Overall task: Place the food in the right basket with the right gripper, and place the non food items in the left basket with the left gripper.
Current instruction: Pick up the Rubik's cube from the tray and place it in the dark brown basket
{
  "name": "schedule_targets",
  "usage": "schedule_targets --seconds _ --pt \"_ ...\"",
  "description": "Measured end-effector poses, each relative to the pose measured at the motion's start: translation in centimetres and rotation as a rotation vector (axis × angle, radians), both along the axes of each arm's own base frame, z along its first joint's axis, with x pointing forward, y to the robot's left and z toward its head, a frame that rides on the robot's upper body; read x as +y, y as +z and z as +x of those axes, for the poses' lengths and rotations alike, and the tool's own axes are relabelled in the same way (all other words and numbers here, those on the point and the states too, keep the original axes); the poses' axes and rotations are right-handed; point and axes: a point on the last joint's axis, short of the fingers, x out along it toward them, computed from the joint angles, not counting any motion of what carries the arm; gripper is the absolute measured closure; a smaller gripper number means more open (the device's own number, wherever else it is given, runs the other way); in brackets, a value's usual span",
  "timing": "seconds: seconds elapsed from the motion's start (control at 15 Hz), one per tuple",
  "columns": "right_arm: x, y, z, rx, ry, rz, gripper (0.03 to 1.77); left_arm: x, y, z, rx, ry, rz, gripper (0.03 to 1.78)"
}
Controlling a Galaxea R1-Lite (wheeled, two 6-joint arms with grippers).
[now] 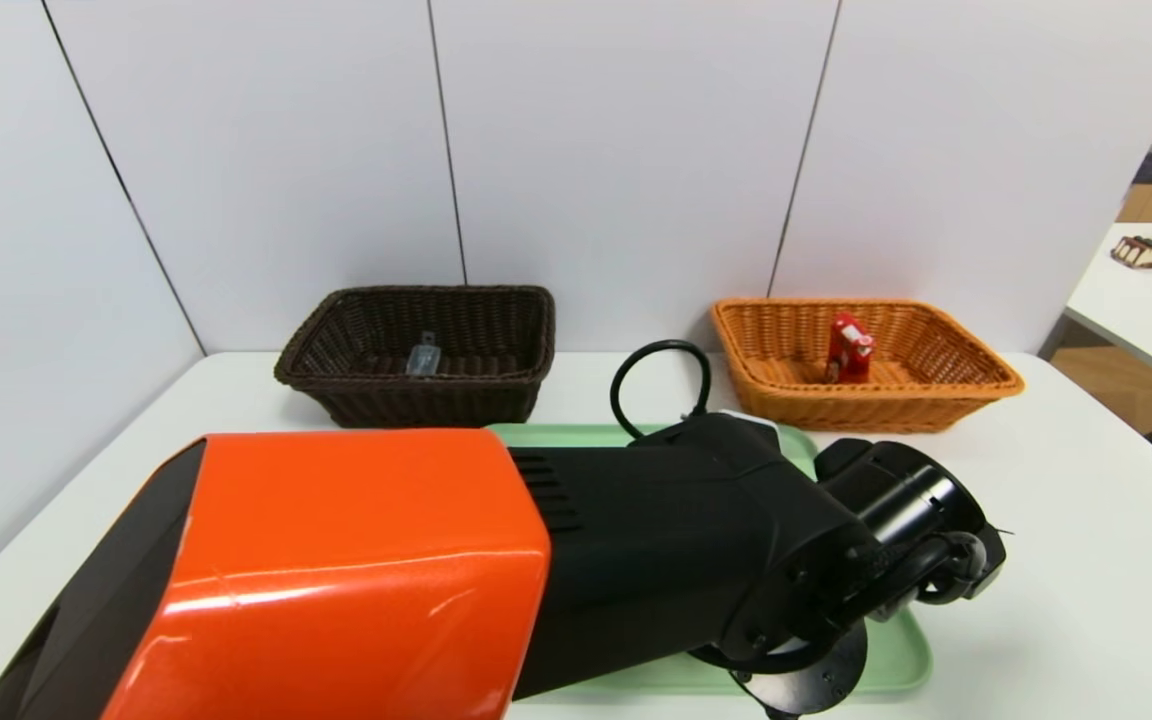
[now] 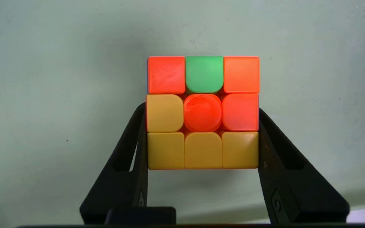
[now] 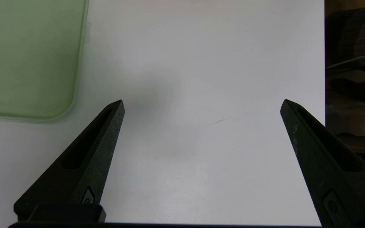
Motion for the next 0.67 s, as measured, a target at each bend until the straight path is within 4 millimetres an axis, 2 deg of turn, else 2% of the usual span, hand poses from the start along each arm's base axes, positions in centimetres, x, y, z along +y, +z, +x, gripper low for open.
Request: schedule_targets --seconds 0.4,0.67 --pt "0.0 0.0 0.0 0.000 0.001 0.001 0.10 0.2 0.2 -0.1 0.017 0.003 -0.001 0.87" --pt "0.0 -0.2 0.0 0.009 0.001 0.000 0.10 1.3 3.3 -0.3 -0.025 -0.014 -0.056 0.87"
